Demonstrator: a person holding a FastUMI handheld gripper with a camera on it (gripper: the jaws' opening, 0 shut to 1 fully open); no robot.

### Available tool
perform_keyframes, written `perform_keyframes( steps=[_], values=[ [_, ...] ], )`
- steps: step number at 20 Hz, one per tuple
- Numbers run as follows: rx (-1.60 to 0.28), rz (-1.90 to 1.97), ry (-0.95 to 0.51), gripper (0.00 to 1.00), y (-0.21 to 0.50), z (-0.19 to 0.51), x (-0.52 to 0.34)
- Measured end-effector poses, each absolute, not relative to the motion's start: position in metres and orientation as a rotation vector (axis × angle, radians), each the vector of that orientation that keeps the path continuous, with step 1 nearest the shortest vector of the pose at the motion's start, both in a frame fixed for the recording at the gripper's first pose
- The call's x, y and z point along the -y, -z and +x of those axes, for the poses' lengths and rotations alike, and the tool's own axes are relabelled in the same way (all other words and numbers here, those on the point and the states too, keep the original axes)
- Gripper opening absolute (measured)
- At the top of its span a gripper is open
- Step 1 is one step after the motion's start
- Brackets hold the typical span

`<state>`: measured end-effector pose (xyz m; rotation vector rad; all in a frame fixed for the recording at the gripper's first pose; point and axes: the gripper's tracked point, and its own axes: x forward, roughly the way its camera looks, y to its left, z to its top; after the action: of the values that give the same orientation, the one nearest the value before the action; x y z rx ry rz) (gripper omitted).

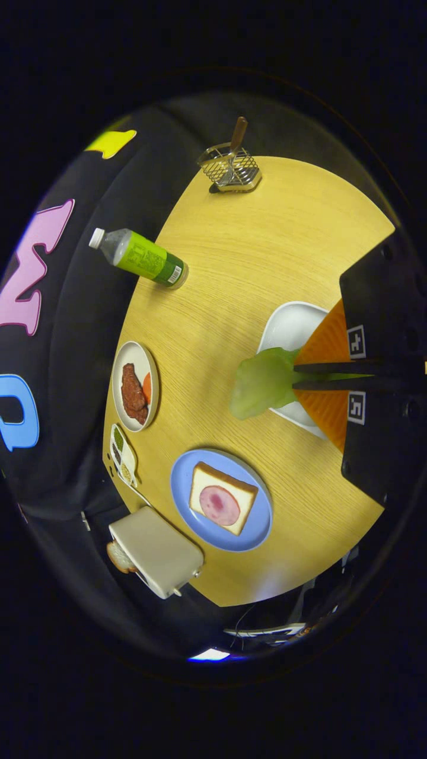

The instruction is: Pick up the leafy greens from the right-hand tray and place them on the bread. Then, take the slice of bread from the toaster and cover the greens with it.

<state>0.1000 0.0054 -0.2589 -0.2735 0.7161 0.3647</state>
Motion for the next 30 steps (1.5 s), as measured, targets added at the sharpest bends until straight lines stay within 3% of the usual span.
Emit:
perform_keyframes(
  steps=[11,21,30],
  values=[
    [-0.611,-0.194,-0.447,0.05,0.156,0.093,-0.101],
    [-0.721,-0.188,-0.543,0.05,0.203,0.105,-0.206],
    [-0.843,-0.222,-0.538,0.05,0.266,0.116,-0.243]
  ],
)
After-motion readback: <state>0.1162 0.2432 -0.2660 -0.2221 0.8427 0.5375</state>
